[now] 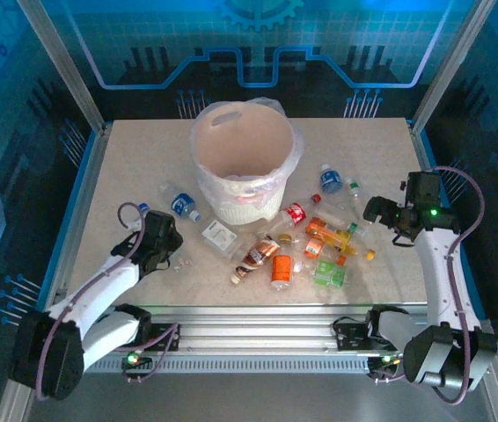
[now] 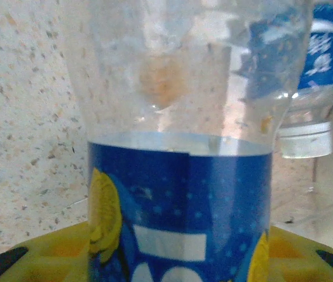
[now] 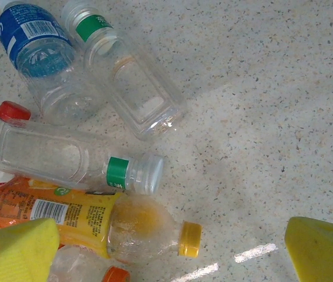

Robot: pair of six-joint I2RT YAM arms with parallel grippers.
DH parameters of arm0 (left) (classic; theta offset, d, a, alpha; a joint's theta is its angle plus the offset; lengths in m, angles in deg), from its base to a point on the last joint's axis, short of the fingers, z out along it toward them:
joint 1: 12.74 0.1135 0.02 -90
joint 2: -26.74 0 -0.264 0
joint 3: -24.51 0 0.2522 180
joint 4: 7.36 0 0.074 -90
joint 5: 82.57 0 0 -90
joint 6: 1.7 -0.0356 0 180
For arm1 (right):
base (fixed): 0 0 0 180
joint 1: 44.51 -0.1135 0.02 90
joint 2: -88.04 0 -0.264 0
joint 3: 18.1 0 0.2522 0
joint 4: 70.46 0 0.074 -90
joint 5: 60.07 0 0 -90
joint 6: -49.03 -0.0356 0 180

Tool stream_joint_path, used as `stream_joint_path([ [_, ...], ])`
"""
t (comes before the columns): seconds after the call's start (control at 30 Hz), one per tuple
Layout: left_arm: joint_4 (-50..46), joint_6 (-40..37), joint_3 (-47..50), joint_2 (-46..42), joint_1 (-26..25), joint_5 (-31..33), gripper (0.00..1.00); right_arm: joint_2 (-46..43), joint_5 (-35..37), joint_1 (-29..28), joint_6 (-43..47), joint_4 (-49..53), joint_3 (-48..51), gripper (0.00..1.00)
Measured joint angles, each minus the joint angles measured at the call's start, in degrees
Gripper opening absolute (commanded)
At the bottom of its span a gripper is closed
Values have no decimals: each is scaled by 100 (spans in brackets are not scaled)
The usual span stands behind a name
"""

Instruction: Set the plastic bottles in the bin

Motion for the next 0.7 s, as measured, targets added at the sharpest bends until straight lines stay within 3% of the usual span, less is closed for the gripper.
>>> stream_joint_path([
  [0.3,-911,-472,-697,-1119,2,315,15,-2,0,0,-2,7,0,100],
  [0.7,-1429,-1178,-2046,-1266,2,358,11,0,0,0,-22,7,0,100],
])
